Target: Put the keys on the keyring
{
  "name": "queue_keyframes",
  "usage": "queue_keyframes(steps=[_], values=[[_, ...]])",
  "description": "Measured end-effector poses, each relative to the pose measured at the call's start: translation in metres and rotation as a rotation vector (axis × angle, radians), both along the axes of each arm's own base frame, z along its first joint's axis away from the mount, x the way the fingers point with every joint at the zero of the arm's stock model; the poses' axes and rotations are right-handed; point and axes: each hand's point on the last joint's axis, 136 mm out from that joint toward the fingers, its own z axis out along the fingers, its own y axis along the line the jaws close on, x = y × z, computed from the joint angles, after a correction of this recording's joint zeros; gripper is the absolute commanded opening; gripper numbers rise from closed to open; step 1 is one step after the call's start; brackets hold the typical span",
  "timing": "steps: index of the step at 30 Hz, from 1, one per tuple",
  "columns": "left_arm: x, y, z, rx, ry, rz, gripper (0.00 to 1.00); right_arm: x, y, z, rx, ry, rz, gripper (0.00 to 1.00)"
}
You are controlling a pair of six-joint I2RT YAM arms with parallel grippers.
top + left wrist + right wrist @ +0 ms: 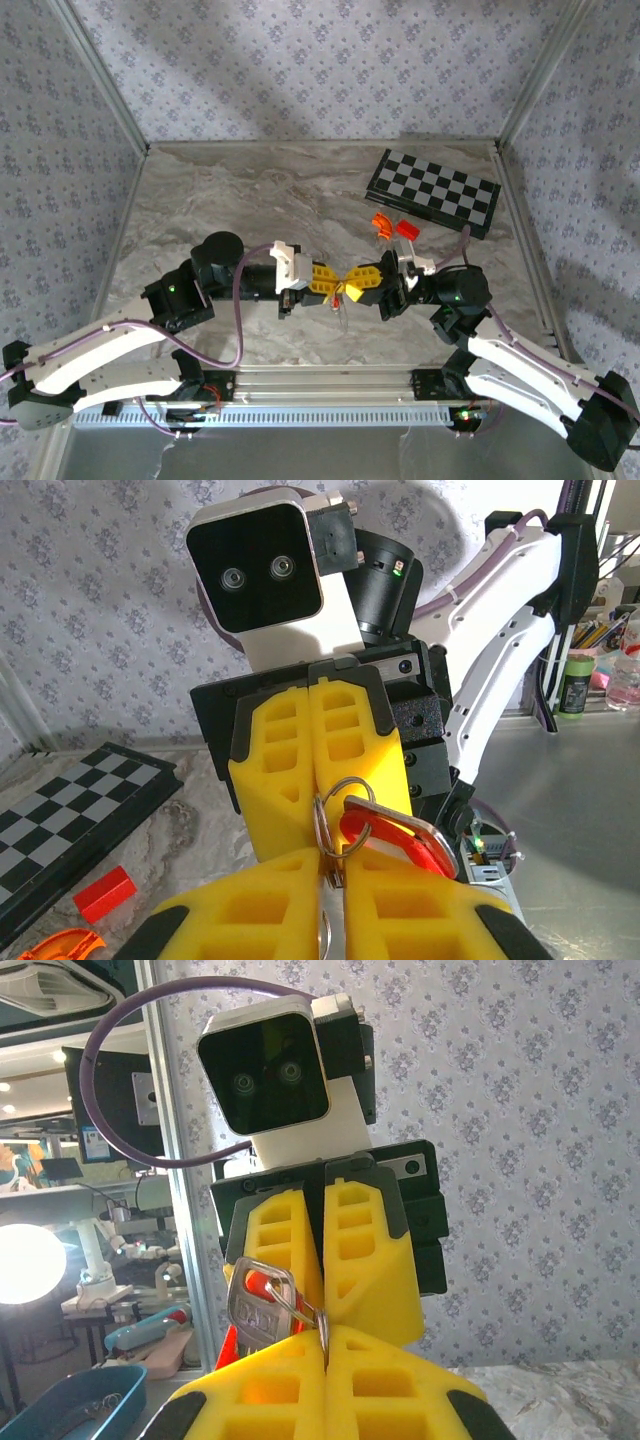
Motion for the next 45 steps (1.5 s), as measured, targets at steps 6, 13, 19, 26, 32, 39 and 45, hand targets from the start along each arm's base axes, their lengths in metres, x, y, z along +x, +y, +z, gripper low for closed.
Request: queue_keyframes(steps=[6,13,19,26,32,39,45], values=[[0.000,0.000,0.000,-0.001,0.006,0.006,0.09,0.000,0.000,0.000,-0.002,-0.004,-0.004,0.00],[0.004,0.003,-0.006,0.005,0.004,0.039,0.13,0.001,0.002,-0.005,-0.022,0.014,-0.003,0.00],[0.004,0.004,-0.008,0.006,0.008,0.042,0.00,0.003,0.003,-0.006,-0.027,0.016,-0.005,0.00],[0.005,0.004,-0.009,0.013,0.010,0.044,0.00,0.003,0.004,-0.008,-0.037,-0.008,-0.018,0.00],[0.010,0.004,-0.010,0.093,0.026,0.071,0.00,0.006,0.005,-0.009,-0.098,-0.048,-0.080,0.00],[0.012,0.001,-0.020,0.194,0.040,0.068,0.00,0.009,0.006,-0.020,-0.210,-0.077,-0.133,0.00],[0.017,0.001,-0.040,0.300,0.050,0.083,0.00,0.012,0.004,-0.039,-0.317,-0.080,-0.177,0.14]])
